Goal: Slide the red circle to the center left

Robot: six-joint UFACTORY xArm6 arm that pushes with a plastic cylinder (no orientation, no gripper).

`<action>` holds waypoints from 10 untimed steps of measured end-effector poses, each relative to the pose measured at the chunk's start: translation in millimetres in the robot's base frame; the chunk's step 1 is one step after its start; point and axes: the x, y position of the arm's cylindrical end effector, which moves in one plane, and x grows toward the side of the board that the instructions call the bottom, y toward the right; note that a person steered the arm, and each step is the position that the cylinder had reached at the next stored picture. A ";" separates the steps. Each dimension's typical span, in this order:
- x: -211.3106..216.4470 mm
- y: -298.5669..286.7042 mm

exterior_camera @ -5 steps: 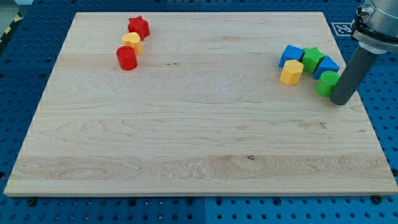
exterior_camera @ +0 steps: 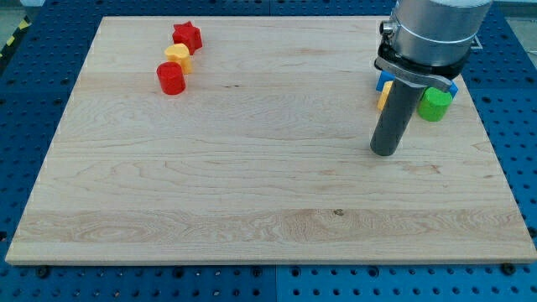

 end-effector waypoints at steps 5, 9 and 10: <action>-119.9 -142.0; -155.5 -292.5; -155.9 -310.2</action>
